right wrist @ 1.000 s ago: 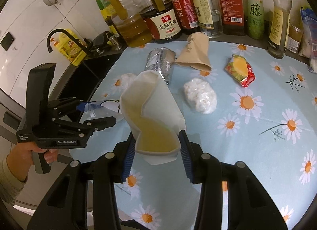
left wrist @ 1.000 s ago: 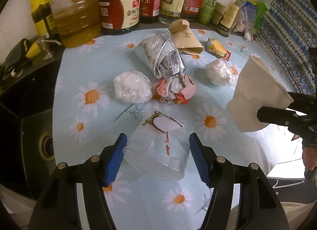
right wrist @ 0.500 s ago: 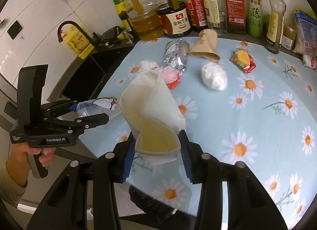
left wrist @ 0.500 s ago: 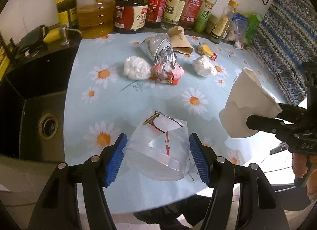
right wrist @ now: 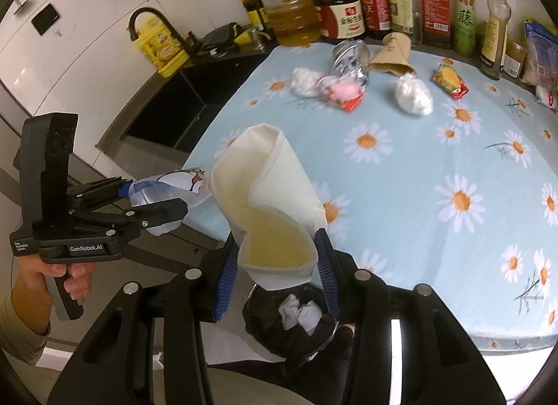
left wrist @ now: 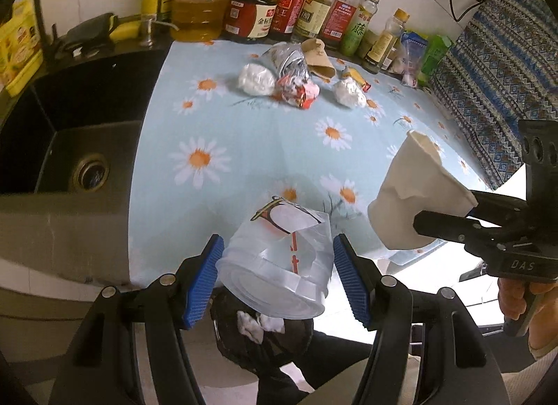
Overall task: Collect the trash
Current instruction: 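Lower both cups over the black bin and open both tools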
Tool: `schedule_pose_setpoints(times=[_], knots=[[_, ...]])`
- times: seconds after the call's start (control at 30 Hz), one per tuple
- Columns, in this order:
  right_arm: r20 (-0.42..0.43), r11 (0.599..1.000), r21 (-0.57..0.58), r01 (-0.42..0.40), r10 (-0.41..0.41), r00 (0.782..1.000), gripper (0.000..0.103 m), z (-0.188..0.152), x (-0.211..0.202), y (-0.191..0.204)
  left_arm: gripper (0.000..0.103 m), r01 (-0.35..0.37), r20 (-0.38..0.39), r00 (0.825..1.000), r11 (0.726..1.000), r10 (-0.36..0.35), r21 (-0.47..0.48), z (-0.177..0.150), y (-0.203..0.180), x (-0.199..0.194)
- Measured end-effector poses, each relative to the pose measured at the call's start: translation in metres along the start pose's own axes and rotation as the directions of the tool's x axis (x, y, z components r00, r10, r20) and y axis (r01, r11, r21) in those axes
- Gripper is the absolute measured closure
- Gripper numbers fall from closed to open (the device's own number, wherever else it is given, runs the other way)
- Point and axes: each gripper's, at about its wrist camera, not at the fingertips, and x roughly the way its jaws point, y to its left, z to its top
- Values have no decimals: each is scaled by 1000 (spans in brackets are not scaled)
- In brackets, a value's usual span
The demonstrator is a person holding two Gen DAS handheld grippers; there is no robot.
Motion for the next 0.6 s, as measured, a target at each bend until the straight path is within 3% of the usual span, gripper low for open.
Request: schedule_pose_setpoints(times=[0.3, 0.6], knots=[[-46, 1000, -14, -18, 18, 999, 60, -33, 14, 29, 41, 35, 5, 999, 998, -35, -50, -46, 10, -16], [-115, 1000, -9, -17, 16, 993, 60, -65, 31, 46, 41, 58, -23, 998, 993, -61, -104, -82, 22, -8]])
